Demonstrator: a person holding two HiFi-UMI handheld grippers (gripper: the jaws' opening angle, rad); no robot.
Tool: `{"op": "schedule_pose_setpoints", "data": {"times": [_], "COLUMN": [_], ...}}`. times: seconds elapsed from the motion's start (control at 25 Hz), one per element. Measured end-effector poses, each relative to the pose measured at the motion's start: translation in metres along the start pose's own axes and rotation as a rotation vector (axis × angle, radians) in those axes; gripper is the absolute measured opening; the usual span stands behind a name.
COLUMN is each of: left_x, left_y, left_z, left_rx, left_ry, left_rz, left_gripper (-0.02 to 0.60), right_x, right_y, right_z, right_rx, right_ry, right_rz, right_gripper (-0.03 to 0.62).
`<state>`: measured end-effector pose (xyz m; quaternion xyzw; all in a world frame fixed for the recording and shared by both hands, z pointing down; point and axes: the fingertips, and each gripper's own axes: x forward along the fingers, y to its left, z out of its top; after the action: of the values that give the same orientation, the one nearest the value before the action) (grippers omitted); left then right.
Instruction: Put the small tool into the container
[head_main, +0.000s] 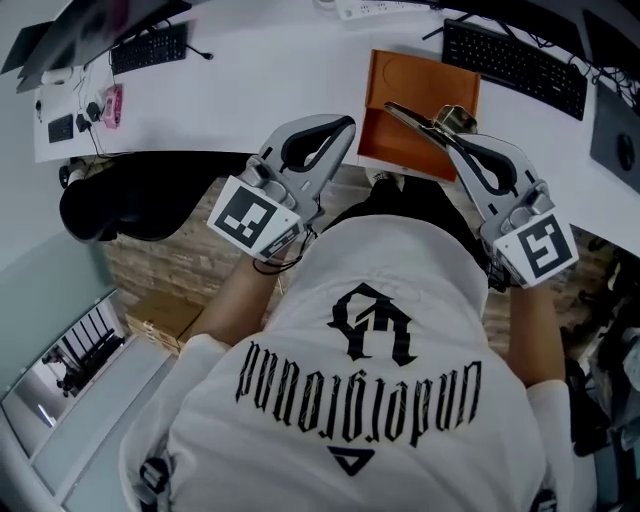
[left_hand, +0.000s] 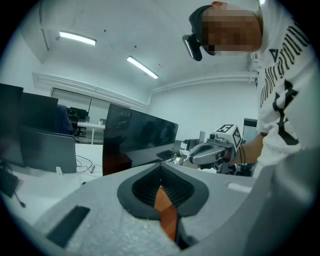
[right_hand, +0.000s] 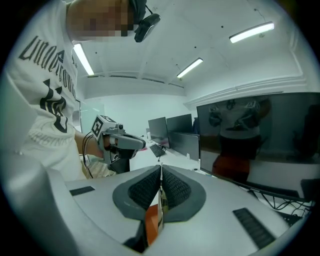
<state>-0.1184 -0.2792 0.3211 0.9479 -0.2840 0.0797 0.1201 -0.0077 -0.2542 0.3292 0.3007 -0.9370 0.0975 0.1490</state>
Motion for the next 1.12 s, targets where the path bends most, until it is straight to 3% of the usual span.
{"op": "schedule_pose_setpoints", "data": {"times": [0.56,1.12], "left_x": [0.032,0.040], "left_y": [0.008,0.027], "left_z": [-0.045,-0.093], "left_rx": [-0.059,-0.116], "left_ry": [0.078,0.132], "left_rz": [-0.020,-0.021], "left_gripper": [0.015,0.015], "right_x": [0.040,0.075], "right_y": [-0.005,-0.006], "right_z": [-0.080,-0.155], "right_rx": [0.082,0.147], "right_ry": [0.177,0.286], "right_rz": [0.135,0.179], "right_gripper": [0.023,0.023]}}
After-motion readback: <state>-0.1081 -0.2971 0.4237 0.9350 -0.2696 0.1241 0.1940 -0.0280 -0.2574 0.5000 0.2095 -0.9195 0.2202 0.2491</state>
